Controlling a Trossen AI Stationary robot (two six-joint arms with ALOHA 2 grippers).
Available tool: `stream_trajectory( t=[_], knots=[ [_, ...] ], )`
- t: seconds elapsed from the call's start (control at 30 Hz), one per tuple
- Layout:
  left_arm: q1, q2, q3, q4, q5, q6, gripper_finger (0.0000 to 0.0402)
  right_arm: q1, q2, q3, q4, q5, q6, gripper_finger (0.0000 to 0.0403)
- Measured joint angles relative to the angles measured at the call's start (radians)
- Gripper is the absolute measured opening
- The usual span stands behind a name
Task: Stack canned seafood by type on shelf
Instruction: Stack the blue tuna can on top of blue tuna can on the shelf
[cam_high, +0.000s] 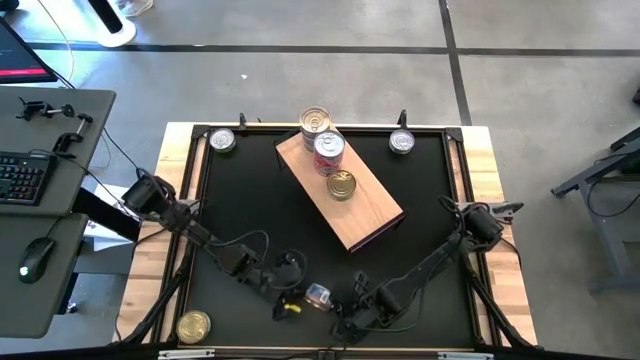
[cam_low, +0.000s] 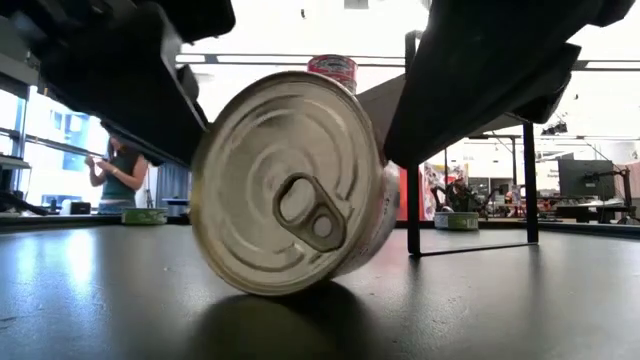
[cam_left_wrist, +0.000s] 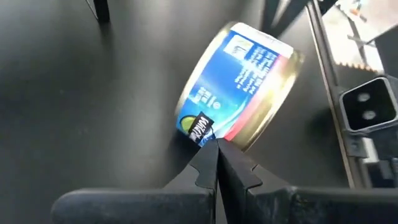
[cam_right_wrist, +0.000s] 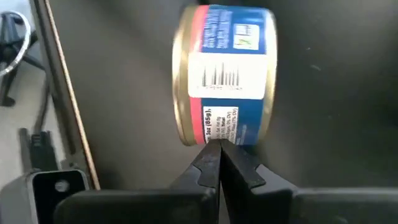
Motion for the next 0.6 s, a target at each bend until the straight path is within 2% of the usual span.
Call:
stream_trajectory(
  t=[0.2, 0.37, 0.5, 0.6],
  knots=[
    [-0.06, 0.001, 0.0, 0.003, -0.066, -0.11, 0.0, -0.01, 0.001, 0.028, -0.048, -0.033, -0.054, 0.0],
    [-0.076, 0.001, 0.0, 0.003, -0.109, -0.122, 0.0, -0.008, -0.003, 0.075, -0.132, -0.124, -0.072, 0.0],
    [-0.076, 0.001, 0.0, 0.003, -0.111, -0.125, 0.0, 0.006, -0.056, 0.085, -0.189, -0.194, -0.073, 0.0],
    [-0.075, 0.001, 0.0, 0.003, -0.112, -0.124, 0.0, 0.023, -0.126, 0.085, -0.198, -0.207, -0.086, 0.0]
  ],
)
